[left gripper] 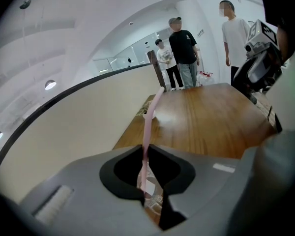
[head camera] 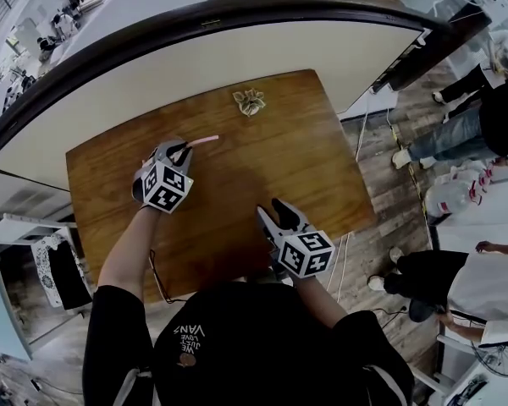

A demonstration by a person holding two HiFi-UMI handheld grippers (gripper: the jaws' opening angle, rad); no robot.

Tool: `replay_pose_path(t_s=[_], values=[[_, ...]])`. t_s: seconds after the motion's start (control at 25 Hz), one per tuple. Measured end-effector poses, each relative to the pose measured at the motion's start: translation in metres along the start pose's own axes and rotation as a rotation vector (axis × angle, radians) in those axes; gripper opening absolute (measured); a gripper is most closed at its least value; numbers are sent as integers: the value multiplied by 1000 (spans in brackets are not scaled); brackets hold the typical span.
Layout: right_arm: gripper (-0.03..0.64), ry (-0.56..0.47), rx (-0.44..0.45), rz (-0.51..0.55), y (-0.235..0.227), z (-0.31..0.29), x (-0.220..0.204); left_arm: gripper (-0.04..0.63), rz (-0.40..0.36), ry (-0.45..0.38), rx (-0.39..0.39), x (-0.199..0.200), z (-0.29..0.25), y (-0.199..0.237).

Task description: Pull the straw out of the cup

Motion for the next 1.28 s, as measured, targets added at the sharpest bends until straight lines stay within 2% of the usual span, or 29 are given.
replay_pose_path(t_s=[0.24,0.48,0.76,1.28], values=[[163,0,4,6,4,-2,0,38,12,-20,-6,0,3,2],[163,-3,8,16,11,-2,1,35,49,-86,14,6,19,9],[163,-18,13,24,26,-2,1,35,129,-196,43,9,53,21],[163,-62,1,30,70,-1,-13,34,265,-469,58,1,150,40]])
Point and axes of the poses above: the fingertips, and each gripper's own axes: z backward along the fingers, y to its left, x out of its top, the point moved 6 cm from there along z, backward along the fingers, and after that the axes turned 13 degrees about y, right-handed, at the moved point
